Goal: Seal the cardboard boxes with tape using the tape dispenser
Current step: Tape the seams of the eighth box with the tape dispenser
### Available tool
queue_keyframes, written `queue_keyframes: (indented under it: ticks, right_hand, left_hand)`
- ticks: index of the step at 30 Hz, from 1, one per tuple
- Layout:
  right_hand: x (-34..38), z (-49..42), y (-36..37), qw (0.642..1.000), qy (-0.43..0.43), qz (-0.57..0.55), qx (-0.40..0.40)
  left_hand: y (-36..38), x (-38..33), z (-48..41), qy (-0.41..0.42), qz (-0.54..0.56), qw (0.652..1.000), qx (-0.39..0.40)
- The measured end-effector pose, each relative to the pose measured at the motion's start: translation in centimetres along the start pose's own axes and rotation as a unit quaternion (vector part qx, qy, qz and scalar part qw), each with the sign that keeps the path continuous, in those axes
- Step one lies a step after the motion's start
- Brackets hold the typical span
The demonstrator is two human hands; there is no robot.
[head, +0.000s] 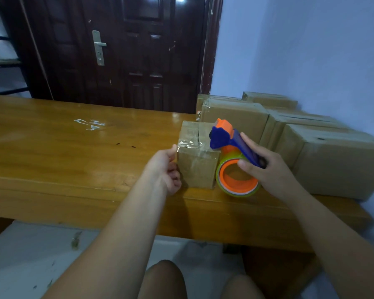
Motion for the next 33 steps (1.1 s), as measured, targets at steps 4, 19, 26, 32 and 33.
queue_keyframes:
  ticks: [4, 19, 26, 32, 33]
  right_hand:
    - [0.2, 0.1, 0.6, 1.0, 0.002, -0.01, -0.015]
    - [1.5, 0.1, 4.4, 0.996, -0.002, -0.09, -0.02]
    - [2.7, 0.2, 6.2, 0.997, -0.002, -0.045, -0.06]
    - [3.2, -0.6, 4.0, 0.999, -0.026, -0.022, -0.011]
    - [3.5, -0.7, 3.4, 0.999, -0.037, -0.017, -0.004]
  left_hand:
    - [1.0, 0.1, 1.0, 0.006, 0.071, 0.996, -0.047]
    - [-2.5, -1.6, 3.7, 0.46, -0.259, 0.849, -0.008]
    - [-1.1, -3.4, 4.1, 0.629, -0.678, 0.375, -0.068]
    - [-1.1, -4.6, 3.0, 0.636, -0.664, 0.393, 0.007]
    - [-1.3, -4.6, 2.9, 0.637, -0.66, 0.398, 0.012]
Point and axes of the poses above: each hand's wrist, its own z-axis away from the middle knuckle, its own y-axis out of the palm, x = y × z, the point moved 5 cm from there along -z, towards the middle knuckle, and after that the axes turned 11 degrees about y, right-handed, at the moved point
